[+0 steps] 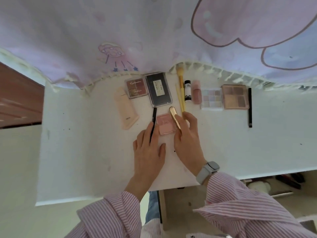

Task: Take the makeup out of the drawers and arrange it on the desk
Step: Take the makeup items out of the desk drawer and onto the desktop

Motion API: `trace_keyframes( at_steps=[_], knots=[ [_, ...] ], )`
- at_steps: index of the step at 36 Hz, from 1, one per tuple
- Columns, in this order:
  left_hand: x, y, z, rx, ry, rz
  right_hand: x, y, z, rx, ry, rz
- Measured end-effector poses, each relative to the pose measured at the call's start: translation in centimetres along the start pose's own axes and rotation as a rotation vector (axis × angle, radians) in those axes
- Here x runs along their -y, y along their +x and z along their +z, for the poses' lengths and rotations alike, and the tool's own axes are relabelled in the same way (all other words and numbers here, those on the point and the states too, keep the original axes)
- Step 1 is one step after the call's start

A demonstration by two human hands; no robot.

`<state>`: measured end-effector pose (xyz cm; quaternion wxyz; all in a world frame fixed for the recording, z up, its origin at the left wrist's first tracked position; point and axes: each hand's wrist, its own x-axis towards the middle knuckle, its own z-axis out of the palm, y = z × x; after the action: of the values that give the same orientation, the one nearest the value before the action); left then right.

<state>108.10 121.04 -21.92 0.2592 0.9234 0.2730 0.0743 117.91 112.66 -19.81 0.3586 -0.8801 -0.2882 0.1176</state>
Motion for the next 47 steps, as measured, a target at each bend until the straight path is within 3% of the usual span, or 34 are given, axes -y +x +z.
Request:
trace_keyframes(
  at_steps=[7, 14, 23, 28, 33, 37, 40, 43, 47],
  knots=[
    [-0.2, 0.7, 0.1, 0.007, -0.004, 0.000, -1.2, -2.5, -0.7, -0.012, -0.187, -0.053],
    [-1.2, 0.5, 0.3, -0.025, -0.052, -0.028, -1.4, -2.3, -1.0, 0.138, -0.150, -0.074],
    [-3.5, -2.0, 0.0, -0.140, -0.036, -0.063, -3.6, -4.7, -5.1, 0.195, -0.077, -0.108],
    [-7.8, -6.4, 1.3, -0.209, -0.083, 0.070, -7.8, -9.0, -10.1, 0.222, -0.035, -0.221],
    [-14.0, -11.8, 6.4, -0.013, -0.169, 0.111, -15.5, -14.6, -15.5, 0.446, -0.155, -0.207],
    [-18.0, -14.9, 12.4, 0.306, -0.191, -0.044, -23.4, -17.7, -18.4, 0.626, -0.263, 0.001],
    [-19.9, -15.8, 16.1, 0.522, -0.163, -0.216, -27.7, -18.1, -20.1, 0.639, -0.420, 0.169],
    [-21.1, -15.4, 19.0, 0.582, -0.080, -0.238, -30.1, -17.2, -20.5, 0.694, -0.477, 0.292],
    [-21.0, -13.5, 22.0, 0.685, 0.008, -0.177, -31.0, -15.7, -19.1, 0.763, -0.525, 0.245]
  ],
)
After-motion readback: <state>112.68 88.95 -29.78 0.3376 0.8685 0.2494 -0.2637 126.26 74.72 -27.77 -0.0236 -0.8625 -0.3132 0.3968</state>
